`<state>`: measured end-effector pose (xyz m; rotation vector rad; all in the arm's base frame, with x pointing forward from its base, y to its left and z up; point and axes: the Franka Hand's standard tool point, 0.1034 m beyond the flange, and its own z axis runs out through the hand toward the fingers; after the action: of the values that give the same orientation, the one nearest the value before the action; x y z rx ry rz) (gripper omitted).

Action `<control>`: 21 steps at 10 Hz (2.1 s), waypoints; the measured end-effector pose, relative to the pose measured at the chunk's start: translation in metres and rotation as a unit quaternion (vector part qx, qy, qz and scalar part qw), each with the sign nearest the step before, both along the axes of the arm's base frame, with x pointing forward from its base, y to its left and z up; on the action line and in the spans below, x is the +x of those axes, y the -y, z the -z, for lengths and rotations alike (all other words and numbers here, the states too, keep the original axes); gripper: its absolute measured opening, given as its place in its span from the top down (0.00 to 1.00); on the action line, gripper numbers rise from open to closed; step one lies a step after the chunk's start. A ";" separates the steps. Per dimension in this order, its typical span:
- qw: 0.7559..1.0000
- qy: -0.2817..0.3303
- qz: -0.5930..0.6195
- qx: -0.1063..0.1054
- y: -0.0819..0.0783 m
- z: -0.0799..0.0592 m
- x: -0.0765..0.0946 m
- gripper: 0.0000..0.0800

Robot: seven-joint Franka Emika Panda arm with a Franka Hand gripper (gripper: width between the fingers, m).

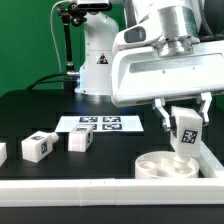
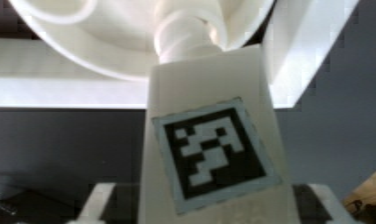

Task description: Assemble stool

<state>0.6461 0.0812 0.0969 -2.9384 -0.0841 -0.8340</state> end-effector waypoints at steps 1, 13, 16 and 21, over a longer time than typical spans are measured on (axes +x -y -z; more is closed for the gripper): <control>1.000 0.000 0.000 0.000 0.000 0.000 0.000 0.59; 1.000 -0.008 -0.004 0.001 -0.007 0.014 -0.001 0.59; 1.000 -0.002 -0.004 0.000 -0.007 0.014 -0.001 0.59; 1.000 0.009 0.001 0.000 -0.004 0.013 -0.001 0.59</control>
Offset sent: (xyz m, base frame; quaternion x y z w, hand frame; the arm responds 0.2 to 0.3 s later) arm 0.0070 0.0040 -0.0007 0.0119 0.0011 -0.0048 0.9999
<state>0.6455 0.0855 0.0837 -2.9322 -0.0818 -0.8610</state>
